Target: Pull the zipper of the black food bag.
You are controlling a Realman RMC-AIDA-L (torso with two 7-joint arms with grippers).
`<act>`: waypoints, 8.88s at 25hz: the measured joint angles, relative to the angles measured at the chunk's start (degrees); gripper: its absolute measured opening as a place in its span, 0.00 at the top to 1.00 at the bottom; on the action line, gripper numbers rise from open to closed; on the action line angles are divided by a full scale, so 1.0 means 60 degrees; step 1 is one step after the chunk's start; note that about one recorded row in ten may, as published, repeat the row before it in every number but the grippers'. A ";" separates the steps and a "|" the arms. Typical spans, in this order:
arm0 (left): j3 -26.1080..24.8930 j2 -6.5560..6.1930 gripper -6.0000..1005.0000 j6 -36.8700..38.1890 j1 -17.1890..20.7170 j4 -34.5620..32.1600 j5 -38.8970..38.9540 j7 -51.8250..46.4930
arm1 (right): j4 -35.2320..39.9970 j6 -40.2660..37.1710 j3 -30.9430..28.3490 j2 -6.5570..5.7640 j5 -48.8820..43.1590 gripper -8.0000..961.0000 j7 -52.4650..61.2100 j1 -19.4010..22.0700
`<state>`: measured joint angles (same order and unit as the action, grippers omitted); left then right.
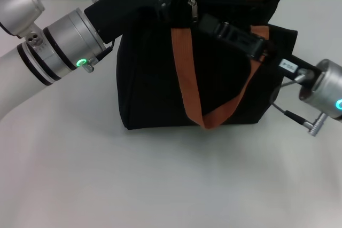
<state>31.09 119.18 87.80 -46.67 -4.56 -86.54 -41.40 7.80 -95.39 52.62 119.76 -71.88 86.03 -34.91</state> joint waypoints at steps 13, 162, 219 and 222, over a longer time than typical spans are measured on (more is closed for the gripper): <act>0.0007 0.0000 0.95 0.0000 -0.0065 0.0015 0.0010 0.0000 | 0.0531 0.0917 -0.0073 0.0010 0.0511 0.60 -0.0052 0.0130; -0.0263 0.0015 0.90 0.0258 0.0013 0.0208 0.0025 0.0098 | 0.1557 0.2399 0.0724 -0.0082 0.1303 0.99 0.0489 0.1416; -0.3429 -0.0175 0.33 0.1953 0.4879 -0.1909 0.0057 -0.0948 | -0.0301 -0.2486 -0.2226 -0.0035 0.1109 0.13 -0.5340 0.2713; -0.4018 -0.0134 0.24 0.2049 0.5543 -0.1891 0.0068 -0.0953 | -0.0318 -0.2566 -0.2197 -0.0048 0.1086 0.13 -0.5133 0.2744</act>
<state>6.98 118.38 100.10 -13.41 -15.91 -86.13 -47.11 5.90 -110.78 39.44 119.47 -65.36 55.23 -18.45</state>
